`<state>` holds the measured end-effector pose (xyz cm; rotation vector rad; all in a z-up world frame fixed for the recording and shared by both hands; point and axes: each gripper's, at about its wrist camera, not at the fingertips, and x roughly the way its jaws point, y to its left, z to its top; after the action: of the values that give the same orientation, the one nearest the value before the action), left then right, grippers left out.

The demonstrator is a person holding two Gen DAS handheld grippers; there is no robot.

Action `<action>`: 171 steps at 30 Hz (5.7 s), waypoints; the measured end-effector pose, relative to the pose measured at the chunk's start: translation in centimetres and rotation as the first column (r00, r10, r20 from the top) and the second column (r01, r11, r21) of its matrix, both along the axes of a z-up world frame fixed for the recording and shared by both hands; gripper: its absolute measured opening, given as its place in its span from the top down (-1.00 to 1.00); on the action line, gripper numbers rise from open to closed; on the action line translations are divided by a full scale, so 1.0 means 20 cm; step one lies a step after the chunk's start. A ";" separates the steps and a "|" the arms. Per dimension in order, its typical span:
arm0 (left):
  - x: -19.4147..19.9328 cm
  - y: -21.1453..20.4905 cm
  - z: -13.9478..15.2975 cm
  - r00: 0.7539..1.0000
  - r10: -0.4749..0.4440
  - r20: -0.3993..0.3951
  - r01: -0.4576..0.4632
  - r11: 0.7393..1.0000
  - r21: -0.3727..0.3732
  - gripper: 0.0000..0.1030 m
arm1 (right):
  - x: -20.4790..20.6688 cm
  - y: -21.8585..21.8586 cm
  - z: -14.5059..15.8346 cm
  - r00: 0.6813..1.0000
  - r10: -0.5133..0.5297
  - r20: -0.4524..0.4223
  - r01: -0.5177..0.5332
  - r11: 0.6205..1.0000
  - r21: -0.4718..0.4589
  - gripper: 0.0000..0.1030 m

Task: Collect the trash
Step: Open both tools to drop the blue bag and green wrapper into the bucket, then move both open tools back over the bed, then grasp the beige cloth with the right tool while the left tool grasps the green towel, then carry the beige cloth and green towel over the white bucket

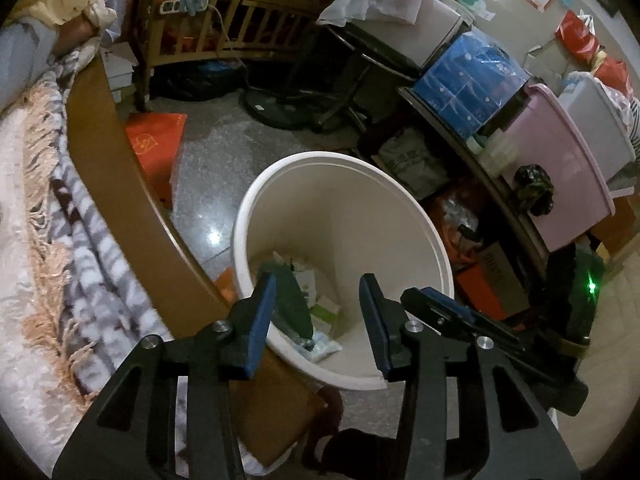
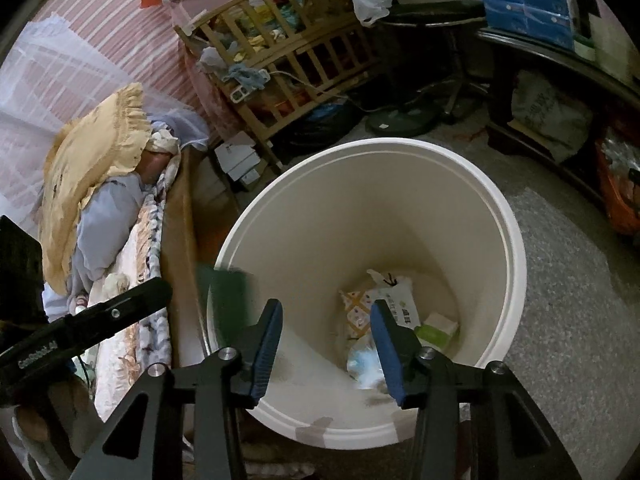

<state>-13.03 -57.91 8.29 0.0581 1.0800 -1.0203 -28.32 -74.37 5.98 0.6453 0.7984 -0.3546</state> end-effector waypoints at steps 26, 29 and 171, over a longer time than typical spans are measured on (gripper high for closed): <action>0.16 0.78 0.07 0.941 0.266 0.207 -0.293 0.950 0.111 0.19 | 0.33 0.54 0.04 0.949 0.314 0.003 -0.313 0.948 -0.065 -0.14; 0.20 0.91 0.07 0.929 0.312 0.200 -0.338 0.934 0.113 0.19 | 0.40 0.62 0.04 0.939 0.343 0.018 -0.342 0.939 -0.039 -0.14; 0.32 1.66 -0.13 0.842 0.525 0.123 -0.538 0.832 0.132 0.33 | 0.85 1.48 0.07 0.784 0.621 0.007 -0.618 0.780 -0.098 0.20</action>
<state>-6.68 -24.74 5.75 -0.0691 1.0210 -0.4185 -11.39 -44.73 7.46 0.2695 0.9049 0.2303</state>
